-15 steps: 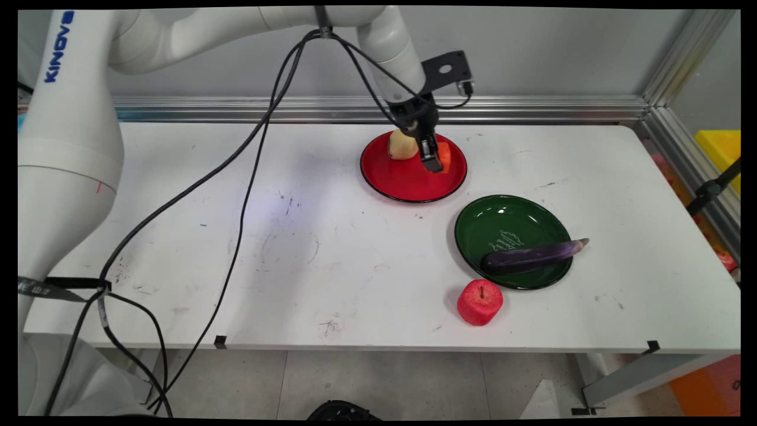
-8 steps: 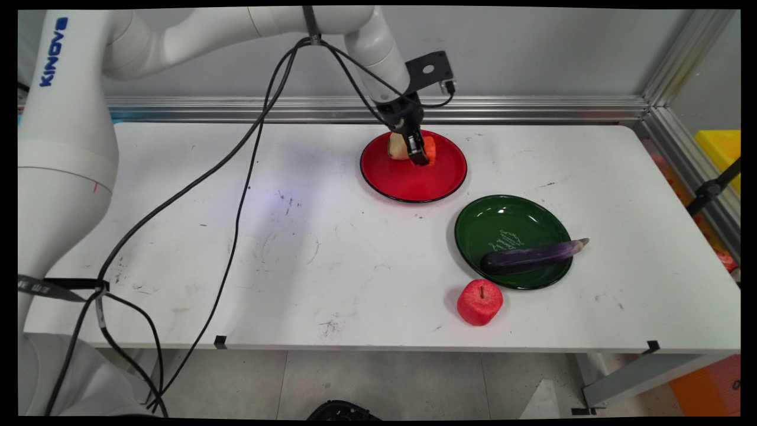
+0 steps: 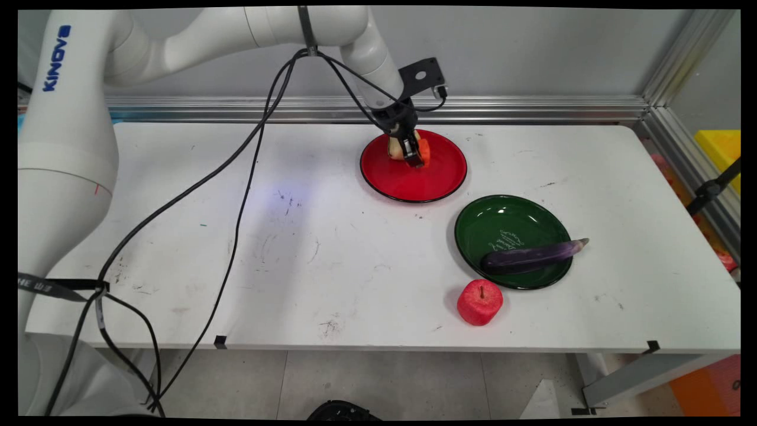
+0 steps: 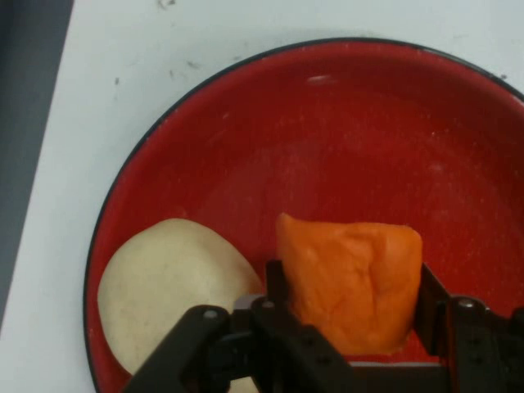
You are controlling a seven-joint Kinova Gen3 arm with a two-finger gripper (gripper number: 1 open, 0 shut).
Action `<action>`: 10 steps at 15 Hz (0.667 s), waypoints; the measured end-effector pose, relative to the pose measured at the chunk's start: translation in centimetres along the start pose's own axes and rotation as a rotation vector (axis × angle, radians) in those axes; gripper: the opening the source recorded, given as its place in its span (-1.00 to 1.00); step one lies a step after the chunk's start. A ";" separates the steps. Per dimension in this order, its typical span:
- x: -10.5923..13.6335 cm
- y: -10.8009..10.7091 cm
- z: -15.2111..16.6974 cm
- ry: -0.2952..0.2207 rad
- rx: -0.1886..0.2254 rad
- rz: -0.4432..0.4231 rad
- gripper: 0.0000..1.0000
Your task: Place the picked object on the red plate
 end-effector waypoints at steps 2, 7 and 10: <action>-0.3 -0.2 0.4 0.001 0.003 -0.007 -1.00; -0.8 -0.4 1.1 0.005 0.006 -0.021 1.00; -0.7 -0.5 1.3 0.015 0.010 -0.031 1.00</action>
